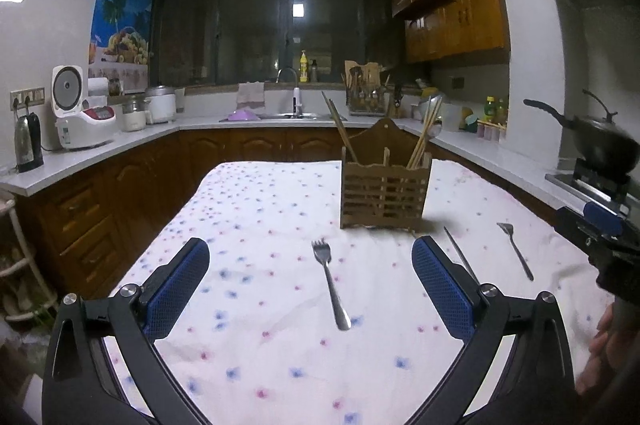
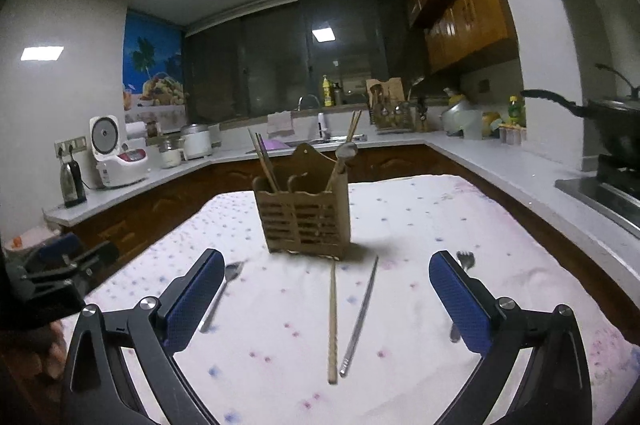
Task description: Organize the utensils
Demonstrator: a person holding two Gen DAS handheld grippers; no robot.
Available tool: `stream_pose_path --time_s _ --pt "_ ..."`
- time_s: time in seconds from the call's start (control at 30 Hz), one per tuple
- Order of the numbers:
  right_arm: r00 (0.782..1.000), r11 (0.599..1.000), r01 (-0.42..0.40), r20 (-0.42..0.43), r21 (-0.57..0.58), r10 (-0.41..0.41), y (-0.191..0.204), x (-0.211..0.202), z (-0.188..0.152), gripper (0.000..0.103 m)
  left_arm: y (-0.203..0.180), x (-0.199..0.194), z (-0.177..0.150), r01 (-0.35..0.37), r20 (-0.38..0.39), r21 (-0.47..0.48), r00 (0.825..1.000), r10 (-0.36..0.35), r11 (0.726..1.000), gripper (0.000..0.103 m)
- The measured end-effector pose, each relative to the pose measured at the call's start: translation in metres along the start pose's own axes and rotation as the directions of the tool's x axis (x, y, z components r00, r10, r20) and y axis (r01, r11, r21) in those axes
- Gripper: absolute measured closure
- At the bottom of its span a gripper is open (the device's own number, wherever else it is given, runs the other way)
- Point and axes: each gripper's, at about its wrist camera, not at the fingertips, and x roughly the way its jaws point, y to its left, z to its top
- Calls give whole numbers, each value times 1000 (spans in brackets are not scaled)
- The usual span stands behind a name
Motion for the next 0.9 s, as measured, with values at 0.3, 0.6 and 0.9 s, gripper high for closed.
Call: stream_pose_path --time_s 0.3,0.6,0.9 --pt "1000 1000 -3 -10 -18 2 3 -5 -21 0 0 -1 -15 -27 -7 -3 1000 27 1000 0" --pt "999 1000 -14 -44 -1 14 1 -4 -31 0 0 1 -23 -42 -26 0 999 42 999 0" --pt "999 1000 -16 -36 -6 15 4 -3 -32 0 2 1 -26 -35 -42 -1 998 35 999 0"
